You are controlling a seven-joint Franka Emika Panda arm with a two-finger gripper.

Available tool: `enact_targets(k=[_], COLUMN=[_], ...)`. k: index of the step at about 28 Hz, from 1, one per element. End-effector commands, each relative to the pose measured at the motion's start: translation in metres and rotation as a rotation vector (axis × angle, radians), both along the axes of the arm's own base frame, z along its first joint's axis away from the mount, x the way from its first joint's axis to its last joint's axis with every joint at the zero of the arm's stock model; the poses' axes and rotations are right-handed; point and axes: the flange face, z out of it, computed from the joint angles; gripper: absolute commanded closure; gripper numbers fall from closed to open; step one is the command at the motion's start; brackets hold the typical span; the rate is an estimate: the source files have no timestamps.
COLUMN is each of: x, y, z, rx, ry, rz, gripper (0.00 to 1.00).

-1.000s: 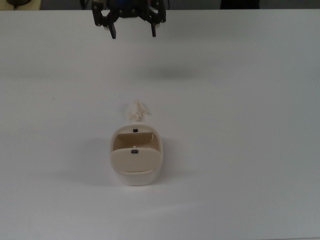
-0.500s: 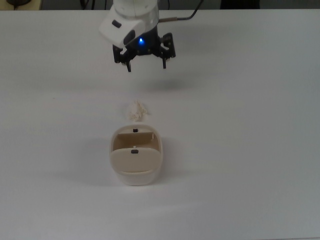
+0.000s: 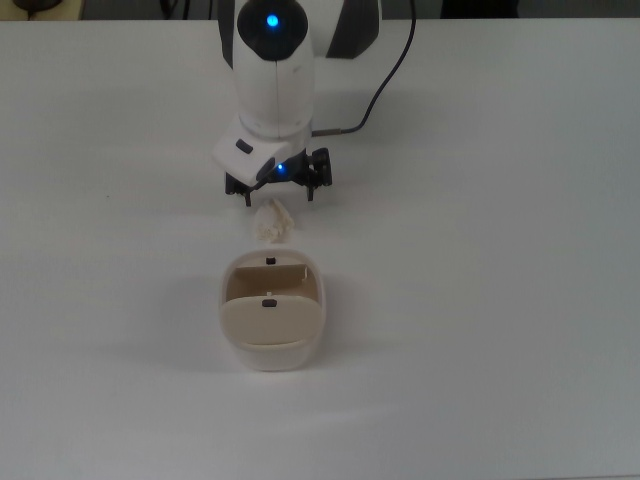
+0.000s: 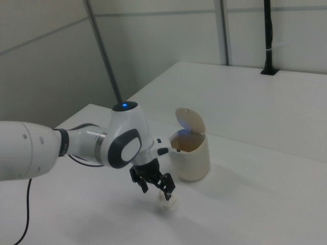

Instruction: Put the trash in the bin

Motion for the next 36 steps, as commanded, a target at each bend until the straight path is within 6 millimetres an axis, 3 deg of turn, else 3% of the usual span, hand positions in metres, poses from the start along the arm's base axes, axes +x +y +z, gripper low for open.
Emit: enact_targets(k=[1, 4, 5, 6, 7, 12, 16, 21, 26, 28, 33, 36], x=[0.007, 0.009, 0.010, 0.011, 0.011, 0.015, 0.017, 0.017, 0.016, 0.021, 0.035, 0.040], y=[0.010, 0.010, 0.010, 0.010, 0.010, 0.008, 0.006, 0.006, 0.005, 0.003, -0.004, -0.008], z=[-0.018, -0.022, -0.023, -0.022, -0.023, -0.016, -0.006, 0.028, 0.079, 0.107, 0.154, 0.163], rx=[-0.030, -0.033, -0.033, -0.033, -0.032, -0.032, -0.033, -0.031, -0.028, -0.026, -0.018, 0.004], ry=[-0.025, -0.035, -0.036, -0.044, -0.042, -0.057, -0.073, -0.119, -0.196, -0.225, -0.262, -0.287], rz=[0.000, 0.002, 0.002, 0.003, 0.002, -0.003, -0.005, -0.008, -0.013, -0.023, -0.046, -0.048], gripper=[0.02, 0.18, 0.27, 0.43, 0.50, 0.77, 0.80, 0.80, 0.79, 0.79, 0.79, 0.79])
